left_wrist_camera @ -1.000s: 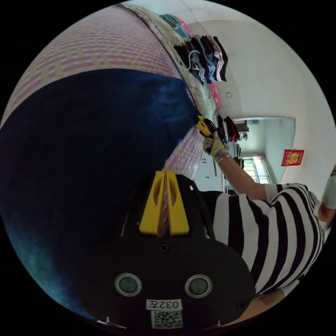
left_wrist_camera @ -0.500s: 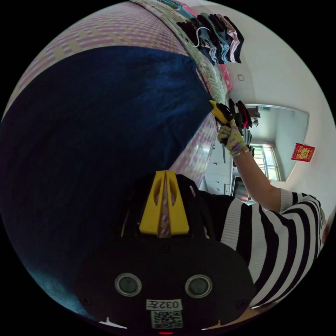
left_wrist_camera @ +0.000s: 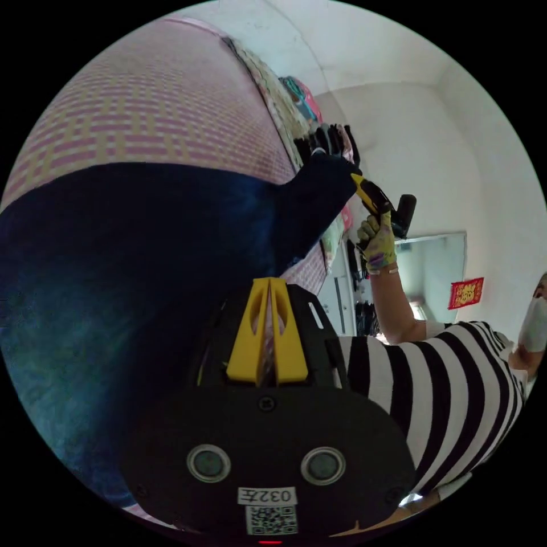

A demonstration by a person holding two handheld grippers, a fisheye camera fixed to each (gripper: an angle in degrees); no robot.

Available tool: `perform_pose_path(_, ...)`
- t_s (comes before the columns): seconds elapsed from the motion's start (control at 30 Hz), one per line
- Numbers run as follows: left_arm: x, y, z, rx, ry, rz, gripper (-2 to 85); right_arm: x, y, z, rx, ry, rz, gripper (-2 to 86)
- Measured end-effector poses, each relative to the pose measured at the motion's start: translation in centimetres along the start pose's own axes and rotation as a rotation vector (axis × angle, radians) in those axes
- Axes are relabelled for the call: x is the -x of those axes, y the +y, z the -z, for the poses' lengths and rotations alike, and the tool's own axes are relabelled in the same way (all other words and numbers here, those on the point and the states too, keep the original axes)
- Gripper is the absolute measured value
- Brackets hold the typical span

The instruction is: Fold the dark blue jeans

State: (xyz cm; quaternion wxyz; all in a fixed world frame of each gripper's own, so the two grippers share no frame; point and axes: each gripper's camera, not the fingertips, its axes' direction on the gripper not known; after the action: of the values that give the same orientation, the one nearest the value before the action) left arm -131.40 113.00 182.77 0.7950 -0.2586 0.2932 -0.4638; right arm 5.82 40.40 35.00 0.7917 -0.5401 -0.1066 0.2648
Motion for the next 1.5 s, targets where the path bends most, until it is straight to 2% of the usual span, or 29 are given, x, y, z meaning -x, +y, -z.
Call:
perform_pose_path(0.07, 0.1, 1.6, 3.2, -0.092, 0.008, 0.009, -0.9, 5.9, -1.0, -2.9, 0.054, -0.065, 0.146, 4.6)
perform_pose_path(0.23, 0.9, 4.5, 8.2, -0.248, 0.009, 0.046, -0.9, 14.1, 0.8, -10.9, 0.233, -0.27, 0.287, 4.7)
perform_pose_path(0.37, 2.5, 5.9, 10.2, -0.302, 0.039, 0.107, -0.9, 15.8, 5.2, -19.6, 0.541, -0.267, 0.308, 4.6)
perform_pose_path(0.43, 2.6, 6.0, 10.8, -0.31, 0.046, 0.109, -0.9, 15.3, 6.0, -20.6, 0.594, -0.269, 0.305, 4.6)
perform_pose_path(0.7, 2.5, 4.8, 13.1, -0.36, 0.049, 0.101, -0.9, 14.4, 3.0, -15.9, 0.493, -0.355, 0.308, 4.4)
perform_pose_path(0.83, 3.0, 3.2, 13.8, -0.347, 0.009, 0.135, -0.7, 14.0, 3.3, -18.4, 0.615, -0.335, 0.319, 4.5)
perform_pose_path(0.93, 4.7, 2.6, 14.2, -0.351, -0.018, 0.273, 0.5, 12.6, 3.1, -19.8, 0.693, -0.348, 0.304, 4.4)
perform_pose_path(1.1, 7.1, 1.9, 14.3, -0.317, 0.094, 0.377, 6.8, 9.5, 0.7, -16.7, 0.59, -0.508, 0.192, 4.3)
perform_pose_path(1.17, 8.3, 1.7, 13.7, -0.318, 0.234, 0.405, 9.7, 7.0, -0.5, -14.7, 0.5, -0.621, 0.091, 4.3)
perform_pose_path(1.33, 9.5, 0.2, 12.5, -0.344, 0.396, 0.436, 11.4, 3.3, -1.8, -12.6, 0.42, -0.733, -0.016, 4.2)
perform_pose_path(1.4, 9.8, -0.9, 12.5, -0.37, 0.398, 0.459, 11.4, 3.0, -2.0, -12.1, 0.416, -0.733, -0.001, 4.2)
perform_pose_path(1.5, 9.8, -3.3, 12.5, -0.333, 0.283, 0.474, 10.0, 3.0, -2.5, -11.6, 0.426, -0.732, 0.024, 4.2)
